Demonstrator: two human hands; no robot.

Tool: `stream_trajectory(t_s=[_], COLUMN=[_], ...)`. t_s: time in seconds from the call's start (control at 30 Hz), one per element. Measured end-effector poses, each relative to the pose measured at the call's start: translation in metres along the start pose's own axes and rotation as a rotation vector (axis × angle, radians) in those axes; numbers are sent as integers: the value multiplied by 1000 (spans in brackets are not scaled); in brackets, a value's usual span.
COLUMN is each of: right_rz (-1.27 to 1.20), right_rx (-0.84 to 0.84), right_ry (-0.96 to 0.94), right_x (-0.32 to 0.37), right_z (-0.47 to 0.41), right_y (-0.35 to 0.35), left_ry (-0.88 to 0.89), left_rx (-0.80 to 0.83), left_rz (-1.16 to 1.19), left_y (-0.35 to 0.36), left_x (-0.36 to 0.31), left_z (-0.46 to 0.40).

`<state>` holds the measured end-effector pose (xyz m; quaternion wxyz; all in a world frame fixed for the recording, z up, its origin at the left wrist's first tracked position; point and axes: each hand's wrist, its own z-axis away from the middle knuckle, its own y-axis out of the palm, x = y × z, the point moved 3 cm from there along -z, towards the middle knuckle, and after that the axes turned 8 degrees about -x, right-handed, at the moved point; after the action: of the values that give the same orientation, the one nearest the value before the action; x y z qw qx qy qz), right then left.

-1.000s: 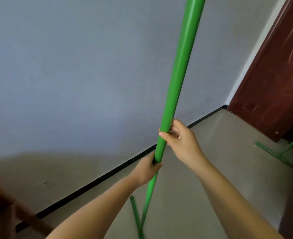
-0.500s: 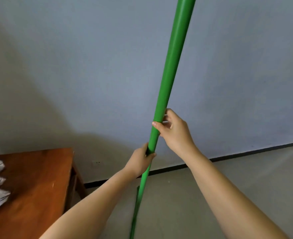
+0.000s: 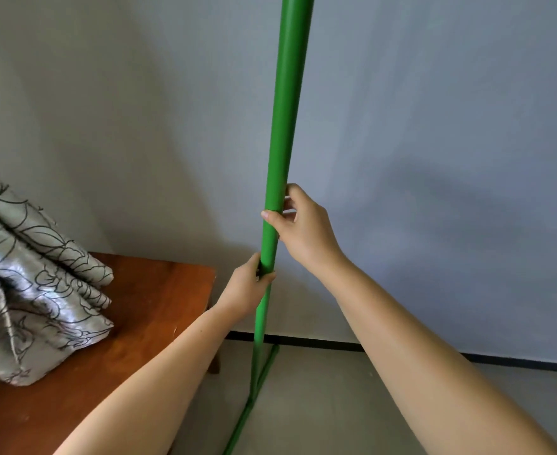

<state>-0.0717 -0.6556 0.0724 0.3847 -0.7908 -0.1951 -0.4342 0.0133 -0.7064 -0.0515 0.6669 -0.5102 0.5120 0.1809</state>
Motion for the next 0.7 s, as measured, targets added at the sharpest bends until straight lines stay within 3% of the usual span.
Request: stream_trajectory(t_s=[0.53, 0.7], right_rz=[3, -64], right_rx=[112, 138], right_ry=[-115, -31], right_x=[3, 0], right_z=[-13, -4], right_y=[13, 10], left_ry=[4, -34], left_rx=[31, 23], left_rz=[-56, -79], left_y=[-13, -11], left_x=[13, 8], left_z=[-8, -2])
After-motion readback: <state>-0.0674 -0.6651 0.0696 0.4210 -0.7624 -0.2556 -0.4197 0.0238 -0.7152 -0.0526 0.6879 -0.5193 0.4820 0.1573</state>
